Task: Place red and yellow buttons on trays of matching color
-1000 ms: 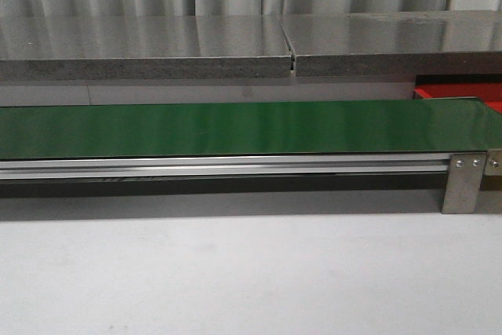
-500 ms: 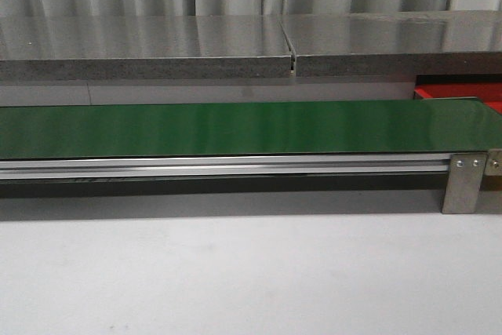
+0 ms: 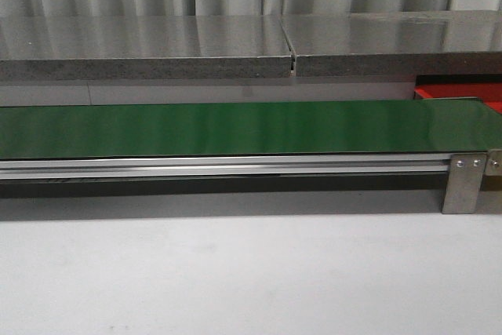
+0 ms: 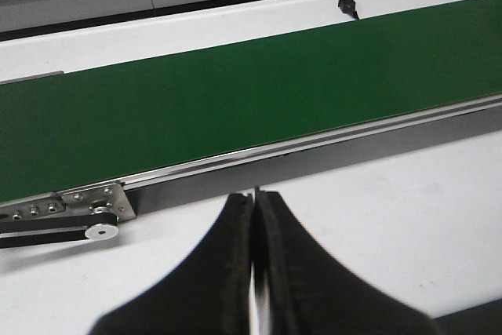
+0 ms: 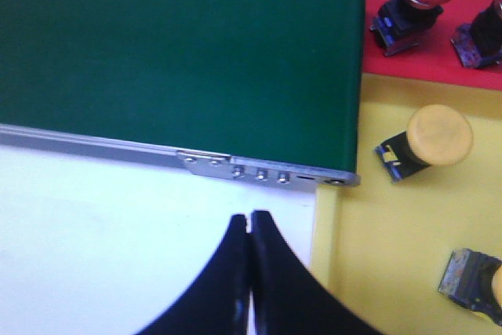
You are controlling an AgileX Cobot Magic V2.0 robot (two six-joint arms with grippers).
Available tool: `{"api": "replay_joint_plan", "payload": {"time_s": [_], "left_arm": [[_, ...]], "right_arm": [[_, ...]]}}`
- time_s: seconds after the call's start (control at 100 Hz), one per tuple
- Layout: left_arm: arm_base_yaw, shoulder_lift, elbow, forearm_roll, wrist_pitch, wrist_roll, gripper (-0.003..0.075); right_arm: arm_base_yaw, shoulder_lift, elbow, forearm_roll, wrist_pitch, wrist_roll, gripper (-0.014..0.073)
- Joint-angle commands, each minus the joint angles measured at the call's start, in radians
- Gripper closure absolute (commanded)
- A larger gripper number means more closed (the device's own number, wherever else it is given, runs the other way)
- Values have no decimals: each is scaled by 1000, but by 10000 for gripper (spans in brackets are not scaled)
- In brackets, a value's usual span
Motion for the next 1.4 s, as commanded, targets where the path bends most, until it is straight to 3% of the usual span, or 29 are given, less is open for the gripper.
{"api": "replay_joint_plan", "payload": {"time_s": [0.0,0.59,0.88,1.13,1.39], "left_arm": [[-8,3,-28,-23,-65,-3,739],[-8,3,-28,-23,-82,-3,739],[-6,24,-32,29,-106,-3,740],[85,117,-66,305,-133,-277,739],[241,175,-82,323,-149,-372,738]], "right_arm": [[23,-88,16,-6,-73,-11,662],[30,-671,319,-6,-85,-11,662],[30,-740,338,-6,-78,-11,662],[30,-740,339,-6,-74,-11,662],[30,-740,339,-6,-67,-11,662]]}}
